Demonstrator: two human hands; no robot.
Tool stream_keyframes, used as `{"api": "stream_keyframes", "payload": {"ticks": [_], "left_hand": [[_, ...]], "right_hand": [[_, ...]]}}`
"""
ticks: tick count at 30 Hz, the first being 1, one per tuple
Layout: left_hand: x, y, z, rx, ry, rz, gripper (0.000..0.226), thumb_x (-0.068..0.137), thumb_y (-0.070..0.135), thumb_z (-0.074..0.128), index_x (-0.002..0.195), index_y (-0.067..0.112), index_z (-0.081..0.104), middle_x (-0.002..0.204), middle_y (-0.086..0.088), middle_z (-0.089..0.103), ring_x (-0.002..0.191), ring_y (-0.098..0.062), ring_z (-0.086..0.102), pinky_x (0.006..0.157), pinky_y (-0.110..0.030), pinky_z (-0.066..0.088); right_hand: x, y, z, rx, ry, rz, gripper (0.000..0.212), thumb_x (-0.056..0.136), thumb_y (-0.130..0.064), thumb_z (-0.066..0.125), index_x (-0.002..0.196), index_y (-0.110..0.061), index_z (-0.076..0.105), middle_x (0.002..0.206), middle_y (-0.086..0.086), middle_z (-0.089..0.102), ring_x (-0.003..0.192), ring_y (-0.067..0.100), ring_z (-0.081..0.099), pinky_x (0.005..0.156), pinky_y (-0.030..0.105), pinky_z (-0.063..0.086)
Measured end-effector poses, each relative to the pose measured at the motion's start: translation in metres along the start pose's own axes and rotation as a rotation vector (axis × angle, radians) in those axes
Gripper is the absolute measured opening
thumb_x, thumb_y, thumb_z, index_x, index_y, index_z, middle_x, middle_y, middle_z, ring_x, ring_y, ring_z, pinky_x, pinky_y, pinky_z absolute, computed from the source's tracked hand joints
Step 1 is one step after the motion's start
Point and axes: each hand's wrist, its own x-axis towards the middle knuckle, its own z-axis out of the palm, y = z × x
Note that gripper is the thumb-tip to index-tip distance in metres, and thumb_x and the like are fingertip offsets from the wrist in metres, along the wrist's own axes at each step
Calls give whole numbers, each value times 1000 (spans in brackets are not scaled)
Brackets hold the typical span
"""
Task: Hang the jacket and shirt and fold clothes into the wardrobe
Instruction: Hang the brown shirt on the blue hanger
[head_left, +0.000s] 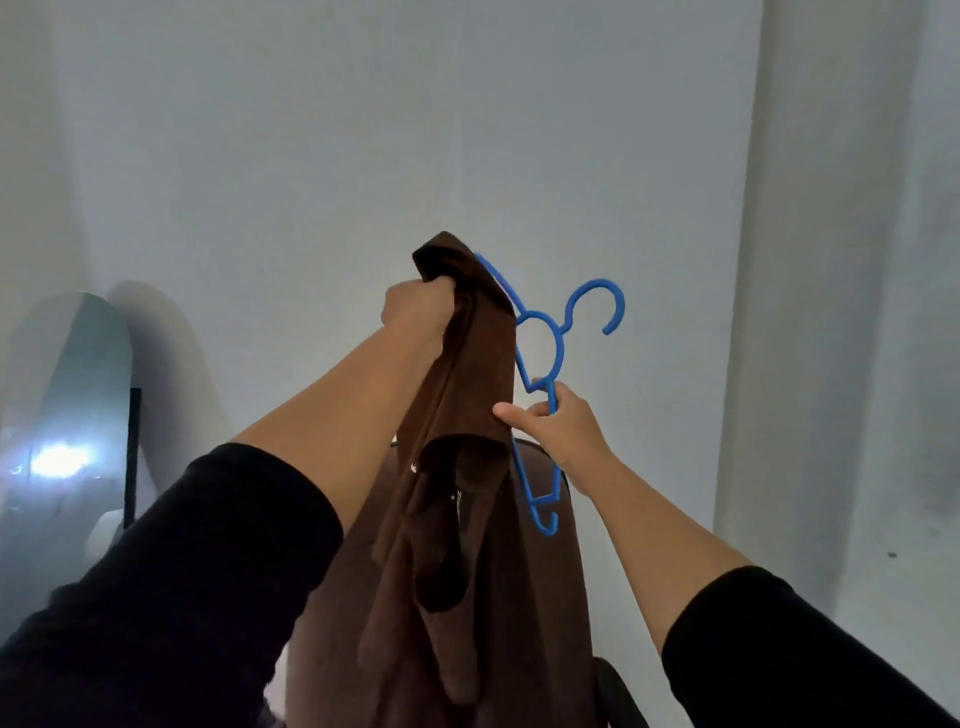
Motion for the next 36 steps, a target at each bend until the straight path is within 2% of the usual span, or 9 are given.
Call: {"api": "stream_keyframes", "payload": {"ticks": [4,11,14,17,19,22,25,30,36], "left_hand": [[12,24,3,-191,-11,-91,4,83,9,60,84,9,57,77,-7,67,94,-25,67,86,-33,54],[16,19,-24,-299,-2,-28,34,91,3,49,125,6,50,68,2,62,94,-19,68,94,-32,51],[35,3,-53,-53,125,-51,44,83,6,57,127,2,49,96,-8,70,99,-25,66,93,-35,51],[45,-23,-80,505,177,-43,38,82,14,64,117,2,57,113,-9,63,105,-27,62,81,-25,47],[44,-41,-87,707,20,7,30,84,22,66,110,8,63,110,-3,64,100,-22,64,78,-23,49],[17,-63,-80,433,-375,-58,30,84,33,68,106,15,61,102,0,67,84,-13,68,65,-24,53],[-7,-80,-65,588,-653,-85,37,80,42,70,109,21,62,109,4,65,92,-9,65,79,-33,55],[-17,-98,-50,651,-771,-85,45,85,37,66,125,24,52,121,2,57,109,-18,58,84,-30,54],[-19,-108,-43,621,-829,-59,33,88,23,64,120,15,60,115,-3,64,105,-20,62,93,-31,51]], "right_hand": [[-5,14,8,75,-51,32,77,68,-49,77,131,-17,45,102,1,64,97,17,62,89,31,48],[3,22,26,7,-47,77,58,79,-15,74,132,-16,51,118,6,65,103,20,63,92,31,50],[11,9,20,-37,15,52,58,80,-12,73,133,-14,50,122,6,61,106,22,60,88,27,46],[22,-9,11,-63,64,11,58,76,-10,75,129,-12,53,113,7,62,100,21,60,88,26,46],[29,-23,9,-72,62,-21,54,75,-9,75,125,-13,56,105,4,62,95,19,61,85,26,47],[33,-39,16,-136,10,-71,52,74,-10,74,123,-13,57,101,3,62,92,18,61,83,27,49],[32,-45,28,-156,-49,-96,50,75,-10,73,123,-12,57,102,4,63,93,20,61,86,30,50],[28,-40,27,-159,-168,-117,47,76,-7,72,121,-15,60,99,5,66,92,20,64,86,30,52],[29,-39,5,-136,-181,-103,43,79,-5,71,118,-19,60,98,6,67,90,18,63,76,25,47]]}}
